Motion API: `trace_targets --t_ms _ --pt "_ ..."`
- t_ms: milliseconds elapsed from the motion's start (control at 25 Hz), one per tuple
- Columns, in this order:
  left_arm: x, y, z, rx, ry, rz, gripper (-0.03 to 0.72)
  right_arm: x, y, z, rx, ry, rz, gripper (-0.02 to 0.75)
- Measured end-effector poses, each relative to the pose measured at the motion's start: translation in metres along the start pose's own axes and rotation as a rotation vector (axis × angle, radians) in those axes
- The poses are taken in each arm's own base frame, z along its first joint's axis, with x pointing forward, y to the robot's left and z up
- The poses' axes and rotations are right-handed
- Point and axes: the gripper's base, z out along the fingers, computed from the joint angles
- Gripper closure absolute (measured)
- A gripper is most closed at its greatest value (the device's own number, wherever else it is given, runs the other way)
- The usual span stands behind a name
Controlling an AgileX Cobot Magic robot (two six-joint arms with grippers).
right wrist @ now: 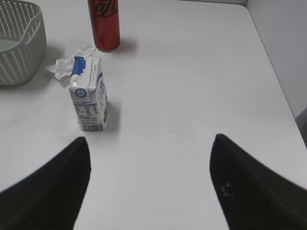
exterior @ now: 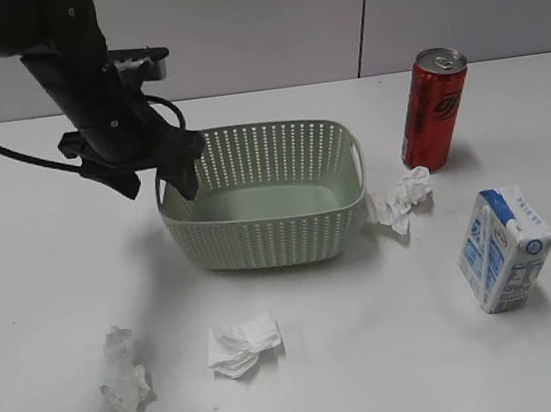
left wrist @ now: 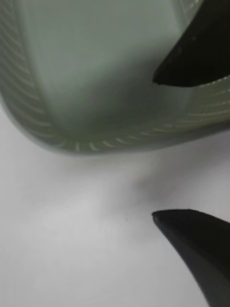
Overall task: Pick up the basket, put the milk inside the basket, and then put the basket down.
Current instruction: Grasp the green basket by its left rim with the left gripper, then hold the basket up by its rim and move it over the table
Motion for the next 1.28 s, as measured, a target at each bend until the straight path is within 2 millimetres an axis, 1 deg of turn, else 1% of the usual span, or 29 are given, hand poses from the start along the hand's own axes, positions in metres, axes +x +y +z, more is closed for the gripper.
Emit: trace_targets --t_ms 80,160,280,320,480,520,560,640,760,880,1040,1200,1280 --pt "0.000 0.002 0.010 -0.002 0.011 -0.006 0.111 0.000 0.000 0.000 0.000 0.000 0.000 0.152" --pt "0.000 0.002 0.015 -0.002 0.009 -0.010 0.141 0.000 0.000 0.000 0.000 0.000 0.000 0.152" --pt "-0.003 0.003 0.017 -0.001 -0.012 -0.026 0.246 0.000 0.000 0.000 0.000 0.000 0.000 0.152" --pt "-0.003 0.003 0.018 -0.001 -0.020 -0.030 0.306 0.000 0.000 0.000 0.000 0.000 0.000 0.152" --pt "-0.004 0.002 0.017 -0.001 -0.028 -0.072 0.618 0.000 0.000 0.000 0.000 0.000 0.000 0.152" --pt "-0.004 0.002 0.018 -0.003 -0.031 -0.074 0.663 0.000 0.000 0.000 0.000 0.000 0.000 0.152" --pt "-0.005 0.002 0.018 -0.004 -0.033 -0.075 0.687 0.000 0.000 0.000 0.000 0.000 0.000 0.152" --pt "-0.004 0.003 0.018 -0.009 -0.030 -0.075 0.703 0.000 0.000 0.000 0.000 0.000 0.000 0.152" --pt "-0.004 0.003 0.017 -0.015 -0.026 -0.107 0.703 0.000 0.000 0.000 0.000 0.000 0.000 0.152" --pt "-0.003 0.004 0.009 -0.037 -0.019 -0.146 0.703 0.000 0.000 0.000 0.000 0.000 0.000 0.152" --pt "-0.001 0.002 -0.013 -0.046 -0.031 -0.173 0.703 0.000 0.000 0.000 0.000 0.000 0.000 0.152" --pt "0.000 -0.003 -0.043 -0.033 -0.070 -0.193 0.703 0.000 0.000 0.000 0.000 0.000 0.000 0.152" --pt "0.002 -0.004 -0.052 -0.030 -0.077 -0.193 0.703 0.000 0.000 0.000 0.000 0.000 0.000 0.152"
